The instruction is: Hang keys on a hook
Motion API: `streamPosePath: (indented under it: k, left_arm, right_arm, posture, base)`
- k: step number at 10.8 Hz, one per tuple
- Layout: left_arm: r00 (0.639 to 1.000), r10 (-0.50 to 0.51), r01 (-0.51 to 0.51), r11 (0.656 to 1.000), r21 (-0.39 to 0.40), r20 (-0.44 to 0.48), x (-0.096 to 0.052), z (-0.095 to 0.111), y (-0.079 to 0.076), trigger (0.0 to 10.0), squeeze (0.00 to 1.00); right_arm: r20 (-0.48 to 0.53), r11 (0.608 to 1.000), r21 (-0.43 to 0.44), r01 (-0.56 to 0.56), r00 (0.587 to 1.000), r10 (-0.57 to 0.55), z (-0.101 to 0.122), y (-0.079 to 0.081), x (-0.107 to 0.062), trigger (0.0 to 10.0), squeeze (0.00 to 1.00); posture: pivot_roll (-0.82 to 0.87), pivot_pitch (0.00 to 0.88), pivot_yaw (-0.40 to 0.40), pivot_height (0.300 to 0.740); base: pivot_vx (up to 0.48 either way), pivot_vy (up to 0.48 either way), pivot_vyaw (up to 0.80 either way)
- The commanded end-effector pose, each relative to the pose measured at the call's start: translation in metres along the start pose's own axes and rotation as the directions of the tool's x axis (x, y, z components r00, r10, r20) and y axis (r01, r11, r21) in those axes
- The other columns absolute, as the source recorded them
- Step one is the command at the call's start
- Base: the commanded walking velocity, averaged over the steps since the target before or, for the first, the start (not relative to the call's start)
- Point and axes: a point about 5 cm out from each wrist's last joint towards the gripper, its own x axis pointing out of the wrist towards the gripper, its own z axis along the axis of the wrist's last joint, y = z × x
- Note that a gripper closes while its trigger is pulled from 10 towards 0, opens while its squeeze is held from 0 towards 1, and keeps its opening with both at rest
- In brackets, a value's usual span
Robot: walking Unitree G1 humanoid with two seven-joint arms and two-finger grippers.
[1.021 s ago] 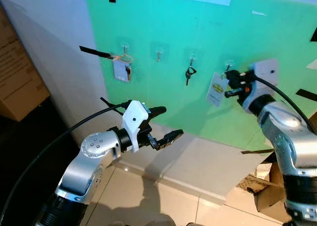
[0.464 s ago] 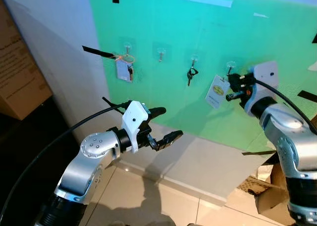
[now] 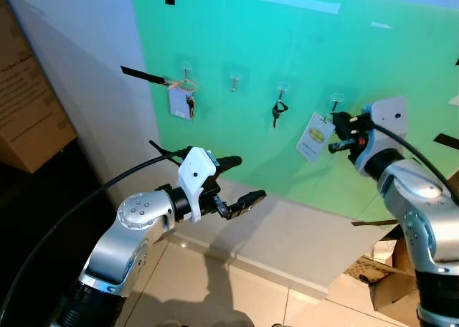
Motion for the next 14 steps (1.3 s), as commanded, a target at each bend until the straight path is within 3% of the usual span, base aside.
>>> streamPosePath:
  k: [1, 3, 4, 5, 8, 13, 14]
  left_arm:
    - [1.000, -0.015, 0.015, 1.000, 0.020, 0.001, 0.001, 0.003, -0.003, 10.0, 0.00]
    - [1.000, -0.019, 0.019, 1.000, 0.022, 0.003, 0.001, 0.003, -0.003, 10.0, 0.00]
    - [1.000, -0.020, 0.019, 0.999, 0.026, 0.006, 0.002, 0.004, -0.003, 10.0, 0.00]
    - [1.000, -0.018, 0.018, 0.999, 0.029, 0.009, 0.002, 0.005, -0.002, 10.0, 0.00]
    - [1.000, 0.003, -0.004, 0.999, 0.039, 0.024, 0.004, 0.008, 0.002, 10.0, 0.00]
    - [1.000, 0.003, -0.004, 0.999, 0.032, 0.024, 0.004, 0.007, 0.002, 10.0, 0.00]
    - [1.000, 0.001, -0.001, 0.999, 0.032, 0.024, 0.005, 0.007, 0.002, 10.0, 0.00]
  right_arm:
    - [-0.135, 0.999, 0.037, -0.016, 0.991, 0.021, -0.026, 0.005, -0.001, 10.0, 0.00]
    - [-0.076, 0.998, 0.054, -0.009, 0.997, 0.013, -0.015, 0.004, 0.004, 10.0, 0.00]
    - [-0.059, 0.999, 0.054, -0.003, 0.998, 0.006, -0.012, 0.003, 0.006, 10.0, 0.31]
    - [-0.049, 0.999, 0.052, 0.005, 0.999, -0.003, -0.010, 0.002, 0.008, 10.0, 0.99]
    - [0.016, 0.998, 0.065, 0.017, 1.000, -0.018, 0.003, 0.001, 0.016, 10.0, 1.00]
    - [-0.010, 0.999, 0.039, -0.037, 0.999, 0.038, -0.001, -0.010, 0.001, 10.0, 1.00]
    - [0.004, 0.998, 0.038, -0.045, 0.999, 0.045, 0.003, -0.015, 0.000, 10.0, 0.89]
  posture:
    - [-0.12, 0.000, -0.018, 0.740]
    - [-0.12, 0.000, -0.020, 0.740]
    - [-0.12, 0.000, -0.021, 0.740]
    - [-0.12, 0.000, -0.021, 0.740]
    - [-0.12, 0.000, -0.022, 0.740]
    - [-0.13, 0.000, -0.016, 0.740]
    - [-0.13, 0.000, -0.015, 0.740]
  base:
    - [0.000, 0.000, 0.00]
    - [0.000, 0.000, 0.00]
    - [0.000, 0.000, 0.00]
    - [0.000, 0.000, 0.00]
    - [0.000, 0.000, 0.00]
    - [0.000, 0.000, 0.00]
    - [0.000, 0.000, 0.00]
